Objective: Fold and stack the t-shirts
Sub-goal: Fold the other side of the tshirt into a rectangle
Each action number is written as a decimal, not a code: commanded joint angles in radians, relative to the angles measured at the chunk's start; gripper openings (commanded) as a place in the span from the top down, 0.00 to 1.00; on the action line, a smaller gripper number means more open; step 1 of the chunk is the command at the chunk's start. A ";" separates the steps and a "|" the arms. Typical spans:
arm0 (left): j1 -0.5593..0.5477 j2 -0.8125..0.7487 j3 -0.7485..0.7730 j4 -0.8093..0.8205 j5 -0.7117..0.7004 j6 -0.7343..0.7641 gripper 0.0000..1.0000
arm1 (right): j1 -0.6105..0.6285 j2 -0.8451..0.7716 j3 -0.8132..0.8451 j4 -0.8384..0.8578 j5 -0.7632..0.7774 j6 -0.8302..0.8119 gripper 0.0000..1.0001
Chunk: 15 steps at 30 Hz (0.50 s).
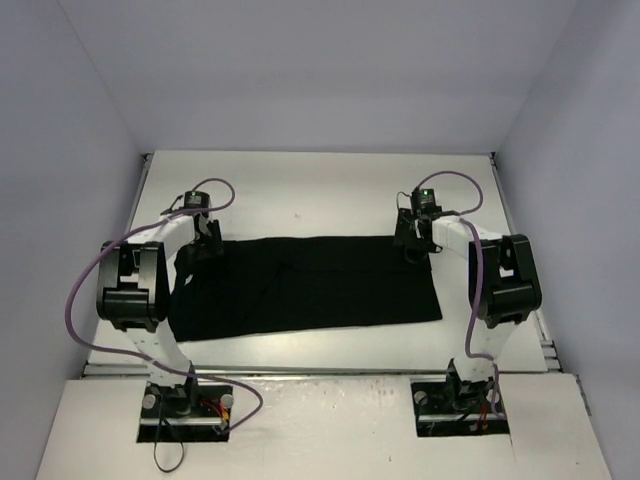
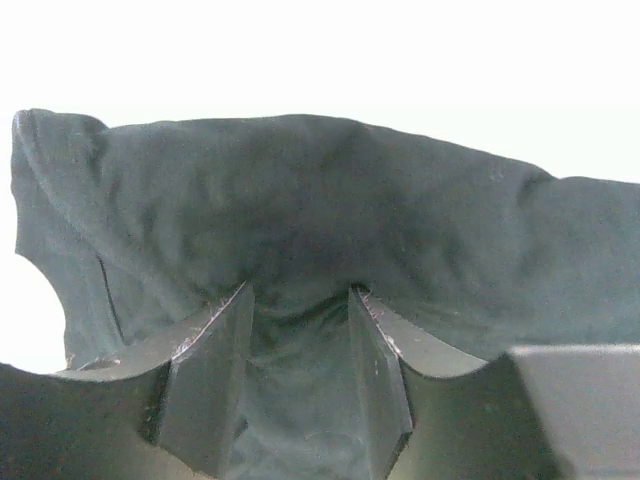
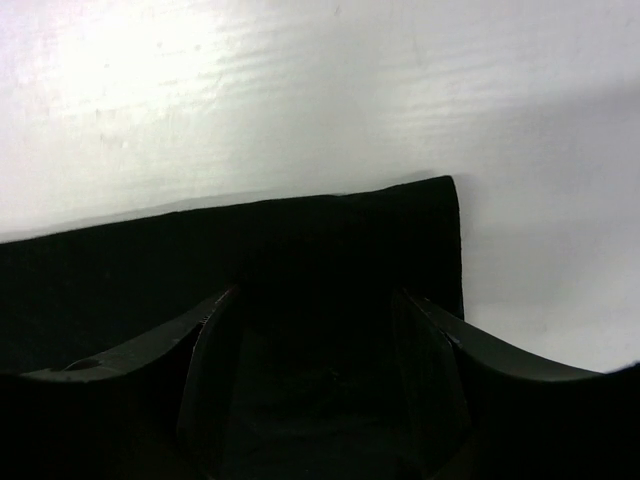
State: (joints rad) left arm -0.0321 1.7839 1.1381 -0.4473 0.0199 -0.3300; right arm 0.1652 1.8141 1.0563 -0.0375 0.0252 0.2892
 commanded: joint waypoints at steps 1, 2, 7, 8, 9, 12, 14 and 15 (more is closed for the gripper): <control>0.059 0.096 0.110 0.077 -0.031 0.000 0.60 | -0.082 0.088 0.059 0.014 0.045 0.015 0.43; 0.065 0.118 0.135 0.077 -0.028 0.003 0.60 | -0.098 0.102 0.084 0.014 0.041 0.012 0.43; 0.066 0.198 0.290 0.067 0.039 0.029 0.59 | -0.125 0.156 0.197 -0.001 0.043 -0.027 0.43; 0.064 0.194 0.312 0.063 0.052 0.037 0.59 | -0.121 0.153 0.215 -0.006 0.029 -0.037 0.42; 0.062 0.185 0.330 0.057 0.065 0.045 0.58 | -0.114 0.144 0.232 -0.011 0.016 -0.047 0.42; 0.045 0.099 0.365 0.014 0.115 0.091 0.55 | -0.080 0.065 0.253 -0.024 0.009 -0.089 0.42; 0.002 0.008 0.371 -0.009 0.178 0.117 0.53 | -0.067 -0.012 0.244 -0.031 -0.005 -0.107 0.42; -0.016 -0.029 0.365 -0.013 0.204 0.133 0.52 | -0.063 -0.044 0.236 -0.034 -0.021 -0.111 0.42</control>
State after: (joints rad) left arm 0.0091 1.9710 1.4452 -0.4299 0.1116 -0.2801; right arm 0.0754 1.9410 1.2616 -0.0472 0.0109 0.2377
